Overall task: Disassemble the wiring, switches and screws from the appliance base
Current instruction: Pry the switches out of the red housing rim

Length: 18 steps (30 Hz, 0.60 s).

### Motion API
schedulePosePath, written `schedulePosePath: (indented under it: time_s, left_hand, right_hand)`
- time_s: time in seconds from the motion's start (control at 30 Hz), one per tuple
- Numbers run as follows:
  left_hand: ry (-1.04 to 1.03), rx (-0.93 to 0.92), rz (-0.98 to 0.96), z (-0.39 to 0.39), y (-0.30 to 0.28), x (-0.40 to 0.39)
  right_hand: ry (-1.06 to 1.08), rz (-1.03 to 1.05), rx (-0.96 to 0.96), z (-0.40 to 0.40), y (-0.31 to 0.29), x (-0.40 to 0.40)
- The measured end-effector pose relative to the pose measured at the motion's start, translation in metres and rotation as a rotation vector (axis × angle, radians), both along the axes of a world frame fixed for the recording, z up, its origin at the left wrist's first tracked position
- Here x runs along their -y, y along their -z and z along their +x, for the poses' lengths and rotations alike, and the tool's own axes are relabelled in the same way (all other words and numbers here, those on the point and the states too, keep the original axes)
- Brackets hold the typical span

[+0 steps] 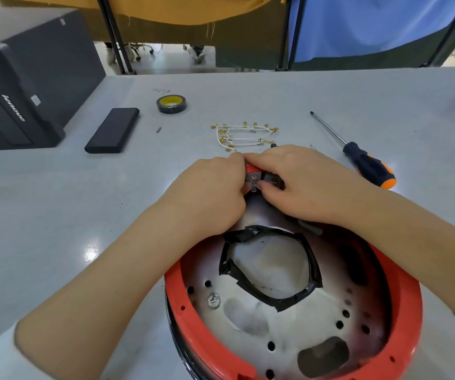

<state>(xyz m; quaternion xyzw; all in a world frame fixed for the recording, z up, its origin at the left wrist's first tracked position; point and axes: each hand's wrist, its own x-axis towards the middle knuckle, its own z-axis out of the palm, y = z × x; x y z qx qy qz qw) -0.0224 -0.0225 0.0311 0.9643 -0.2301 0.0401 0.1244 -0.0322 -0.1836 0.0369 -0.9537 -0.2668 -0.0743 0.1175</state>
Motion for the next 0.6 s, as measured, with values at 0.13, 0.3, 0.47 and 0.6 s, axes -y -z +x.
schedulePosePath:
  time_s: [0.13,0.3,0.47,0.6]
  left_hand:
    - [-0.028,0.089,0.090,-0.0002,0.0019,0.0024]
    - [-0.067,0.119,0.168,-0.0042,-0.0012,0.0060]
    - [-0.065,0.071,0.115,-0.0060,-0.0016,0.0048]
    - [-0.054,-0.154,-0.082,-0.0018,-0.0013,-0.0004]
  right_hand:
    - [0.002,-0.003,-0.011,0.0017,0.0010,0.0008]
    - [0.007,-0.005,-0.009,0.0019,0.0011,-0.0007]
    - [-0.004,-0.010,0.000,-0.0012,-0.0023,-0.0002]
    - [0.011,-0.003,-0.038,-0.0043,-0.0041,-0.0017]
